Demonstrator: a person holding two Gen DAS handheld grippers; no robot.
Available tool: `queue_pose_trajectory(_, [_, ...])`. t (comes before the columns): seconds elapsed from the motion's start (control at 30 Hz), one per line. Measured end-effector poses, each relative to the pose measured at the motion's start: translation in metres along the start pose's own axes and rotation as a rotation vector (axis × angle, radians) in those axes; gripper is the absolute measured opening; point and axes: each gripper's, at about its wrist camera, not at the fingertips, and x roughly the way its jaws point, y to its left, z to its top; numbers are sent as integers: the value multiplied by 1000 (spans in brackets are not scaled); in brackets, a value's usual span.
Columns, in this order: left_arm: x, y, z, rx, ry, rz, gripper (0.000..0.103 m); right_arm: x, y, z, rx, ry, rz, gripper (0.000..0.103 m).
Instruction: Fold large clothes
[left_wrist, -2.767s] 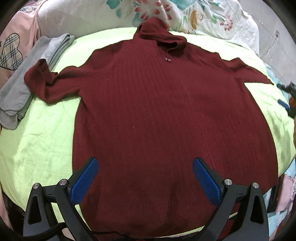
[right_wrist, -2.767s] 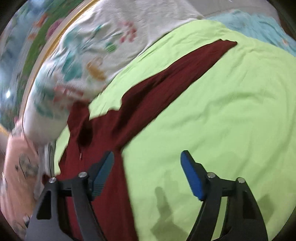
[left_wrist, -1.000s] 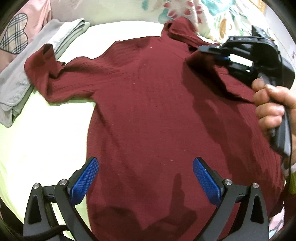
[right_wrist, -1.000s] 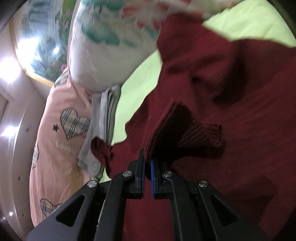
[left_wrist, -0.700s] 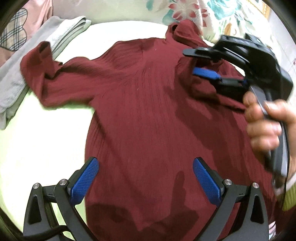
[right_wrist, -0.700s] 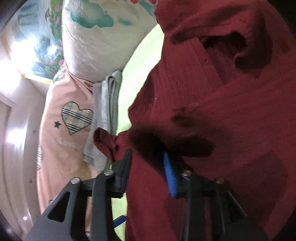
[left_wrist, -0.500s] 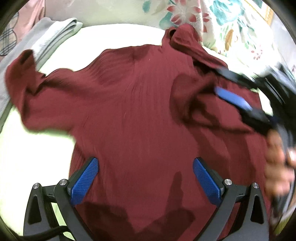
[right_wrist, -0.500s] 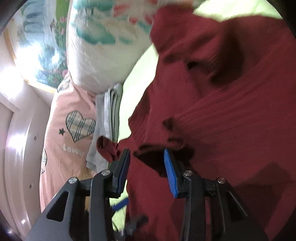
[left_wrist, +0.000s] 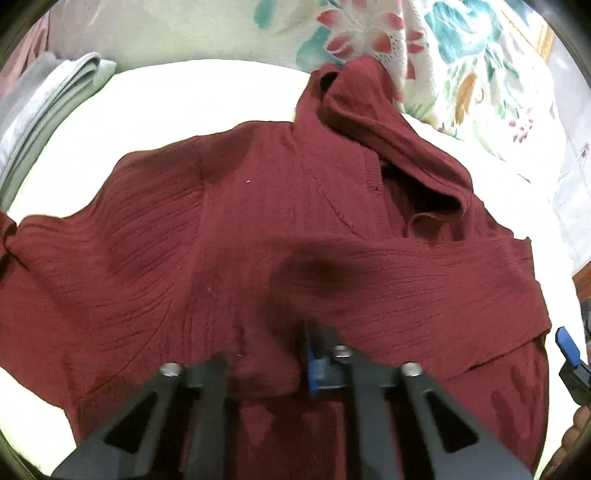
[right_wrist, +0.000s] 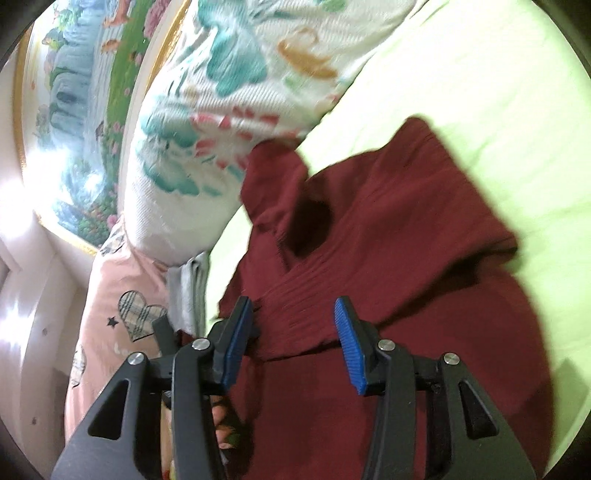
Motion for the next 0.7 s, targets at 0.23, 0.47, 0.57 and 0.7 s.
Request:
queue_pose_trajectory(0.23, [-22,40,-3,-63,-59,-25,3,-28,-8,21,-35,-86,-117,47])
queue_pose_trajectory(0.47, [-19,64,-12,-124,-42,-35,4,-12,-22,62,-88,-64,-246,52])
queue_pose_trajectory(0.57, [-18,62,-14,-118,-43,-20,4,16,-32,75,-101,6,-299,54])
queue_pose_trajectory(0.7, [-22,70,-16,-154,-65,-7,4,54,-44,90,-108,82,-308,54])
